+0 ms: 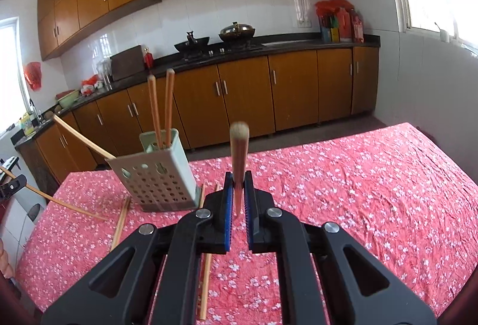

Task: Organize utensils
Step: 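Lift the left gripper's chopstick over the holder while the right gripper raises its own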

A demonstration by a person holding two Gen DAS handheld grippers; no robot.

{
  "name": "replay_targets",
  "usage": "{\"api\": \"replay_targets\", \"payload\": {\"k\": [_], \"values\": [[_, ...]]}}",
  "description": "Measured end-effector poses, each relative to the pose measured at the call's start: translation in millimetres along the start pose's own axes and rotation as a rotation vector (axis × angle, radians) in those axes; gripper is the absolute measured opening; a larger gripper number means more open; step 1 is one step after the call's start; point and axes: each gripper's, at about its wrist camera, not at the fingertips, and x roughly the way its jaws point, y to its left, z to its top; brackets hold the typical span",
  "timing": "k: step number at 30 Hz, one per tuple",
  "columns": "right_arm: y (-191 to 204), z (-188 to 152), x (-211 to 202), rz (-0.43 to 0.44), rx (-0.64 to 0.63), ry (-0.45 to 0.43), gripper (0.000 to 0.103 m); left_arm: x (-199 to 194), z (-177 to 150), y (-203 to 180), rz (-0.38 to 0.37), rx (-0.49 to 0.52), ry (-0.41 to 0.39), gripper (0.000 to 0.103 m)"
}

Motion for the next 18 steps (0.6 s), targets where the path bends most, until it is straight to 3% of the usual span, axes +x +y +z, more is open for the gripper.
{"api": "replay_targets", "payload": {"k": [11,18], "values": [[34,51,-35,0.16,-0.002,-0.118,0.008,-34,37,-43,-0.142,0.068,-0.059,0.007],[62,87,-45,0.204,-0.02,-0.239,0.008,-51,70,-74,-0.208,0.076,-0.163,0.007]]}}
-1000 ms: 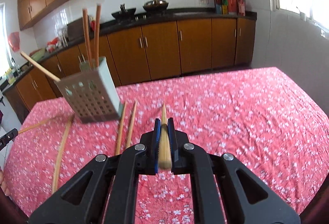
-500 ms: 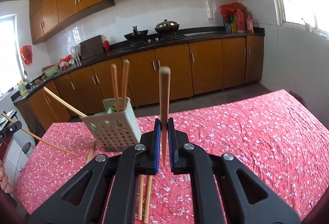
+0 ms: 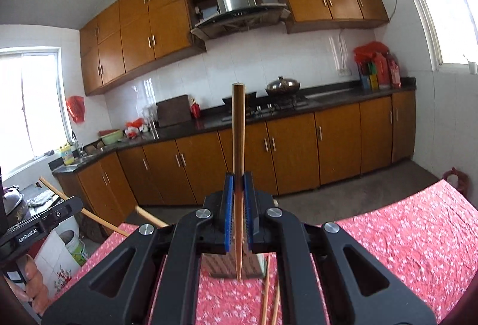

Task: Organize utensils
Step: 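Lift the left gripper's chopstick over the holder while the right gripper raises its own, then open the left gripper to drop its chopstick in the holder while the right gripper opens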

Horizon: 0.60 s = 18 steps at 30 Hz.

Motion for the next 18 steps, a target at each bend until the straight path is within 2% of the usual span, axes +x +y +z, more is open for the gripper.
{"api": "replay_targets", "payload": {"k": [5,10,18], "values": [[8,15,17,-0.024,-0.006,-0.074,0.008,19,25,-8,0.008,-0.023,-0.063,0.007],[9,11,40,-0.065,-0.015,-0.14,0.008,49,27,-8,0.017,-0.026,-0.039,0.007],[-4,-18,88,-0.066,0.043,-0.038,0.008,96,5,5,0.024,-0.019,0.061,0.007]]}}
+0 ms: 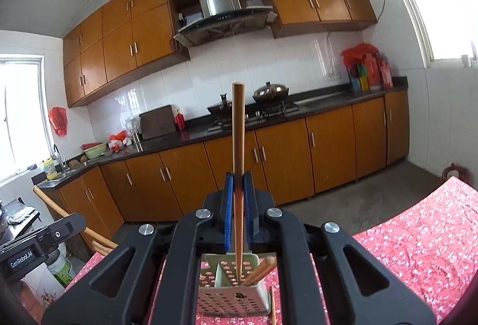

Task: Organize utensils
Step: 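Open the left gripper to drop its chopstick in the holder while the right gripper opens, then lower the left gripper onto a bamboo chopstick and close while the right gripper grasps one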

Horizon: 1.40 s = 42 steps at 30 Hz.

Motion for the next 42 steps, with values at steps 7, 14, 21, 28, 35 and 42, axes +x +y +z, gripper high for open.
{"api": "replay_targets", "payload": {"k": [7,14,21,28,35,42], "values": [[-1,-7,1,0.01,-0.021,0.049,0.017,20,-10,7,0.009,-0.008,0.049,0.008],[-13,0,-24,-0.016,-0.009,0.018,0.035,5,-11,13,0.027,-0.028,0.031,0.012],[-41,-18,-58,-0.098,0.014,0.069,0.035,-37,-21,35,0.087,-0.052,-0.008,0.017],[-79,-103,-30,-0.15,0.052,0.395,0.033,-28,-88,75,0.228,-0.057,0.135,0.021],[-65,-175,0,-0.061,0.039,0.623,0.021,7,-164,105,0.195,-0.147,0.35,0.021],[-52,-201,18,-0.097,-0.022,0.703,0.017,18,-196,101,0.155,-0.137,0.415,0.021]]}}
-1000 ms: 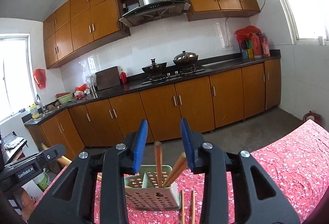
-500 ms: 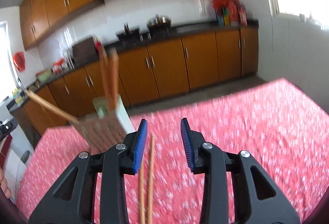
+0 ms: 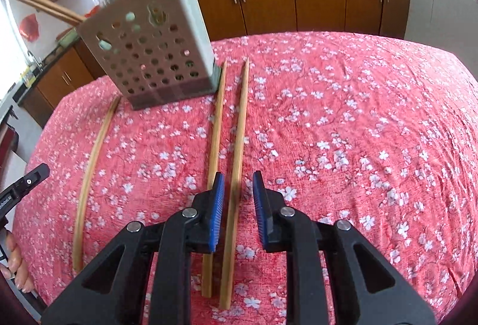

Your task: Organize utensils

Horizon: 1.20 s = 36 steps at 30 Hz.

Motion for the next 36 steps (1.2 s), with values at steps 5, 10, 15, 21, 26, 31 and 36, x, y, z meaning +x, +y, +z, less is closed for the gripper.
{"api": "replay_targets", "payload": {"k": [5,10,15,21,26,31,36], "values": [[-13,-4,1,-0.073,-0.003,-0.019,0.007,5,-8,-11,-0.033,0.014,0.028,0.021],[-44,-3,-5,-0.133,0.116,-0.041,0.007,14,-14,-21,-0.079,0.026,0.067,0.02],[-44,-8,-7,-0.147,0.074,-0.049,0.008,20,-19,-35,-0.082,0.063,0.088,0.02],[-42,-10,-8,-0.148,0.06,-0.052,0.008,28,-26,-49,-0.043,0.128,0.117,0.019],[-40,-10,-8,-0.145,0.045,-0.049,0.008,32,-26,-51,0.006,0.146,0.116,0.016],[-29,-16,-10,-0.124,0.002,-0.047,0.008,39,-20,-53,0.082,0.16,0.096,0.01],[-30,-17,-10,-0.142,-0.027,-0.057,0.008,47,-1,-24,0.146,0.093,0.089,0.009]]}}
